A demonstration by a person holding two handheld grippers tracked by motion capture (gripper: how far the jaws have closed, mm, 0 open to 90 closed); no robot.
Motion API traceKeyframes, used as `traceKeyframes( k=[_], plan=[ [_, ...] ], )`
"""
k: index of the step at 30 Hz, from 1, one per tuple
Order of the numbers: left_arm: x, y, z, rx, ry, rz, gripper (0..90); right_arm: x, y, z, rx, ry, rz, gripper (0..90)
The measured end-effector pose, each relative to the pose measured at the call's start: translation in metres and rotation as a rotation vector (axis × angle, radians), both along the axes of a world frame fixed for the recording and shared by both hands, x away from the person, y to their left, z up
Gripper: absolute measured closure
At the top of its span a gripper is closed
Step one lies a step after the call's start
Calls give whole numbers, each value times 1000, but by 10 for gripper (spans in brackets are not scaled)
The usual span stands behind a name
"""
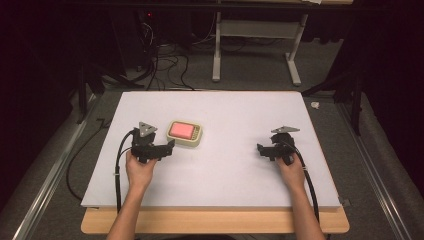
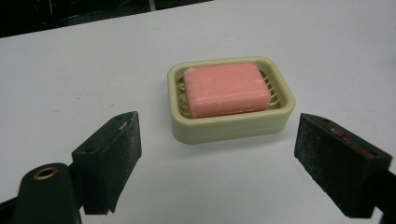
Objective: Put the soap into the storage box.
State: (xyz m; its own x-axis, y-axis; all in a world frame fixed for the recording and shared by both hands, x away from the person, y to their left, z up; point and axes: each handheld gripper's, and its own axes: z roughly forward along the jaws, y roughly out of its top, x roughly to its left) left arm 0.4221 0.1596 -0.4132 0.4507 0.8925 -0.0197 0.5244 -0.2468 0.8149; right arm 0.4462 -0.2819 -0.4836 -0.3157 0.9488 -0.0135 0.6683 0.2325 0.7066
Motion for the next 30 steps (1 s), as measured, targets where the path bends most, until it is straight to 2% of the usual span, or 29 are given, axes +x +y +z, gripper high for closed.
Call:
traceKeyframes(
  k=[13, 30],
  plan=[
    [-5, 4, -7, 6, 17, -2, 156, 0, 0, 0, 0, 0, 0, 148],
    [-9, 6, -18, -6, 38, -5, 159, 0, 0, 0, 0, 0, 0, 148]
  ],
)
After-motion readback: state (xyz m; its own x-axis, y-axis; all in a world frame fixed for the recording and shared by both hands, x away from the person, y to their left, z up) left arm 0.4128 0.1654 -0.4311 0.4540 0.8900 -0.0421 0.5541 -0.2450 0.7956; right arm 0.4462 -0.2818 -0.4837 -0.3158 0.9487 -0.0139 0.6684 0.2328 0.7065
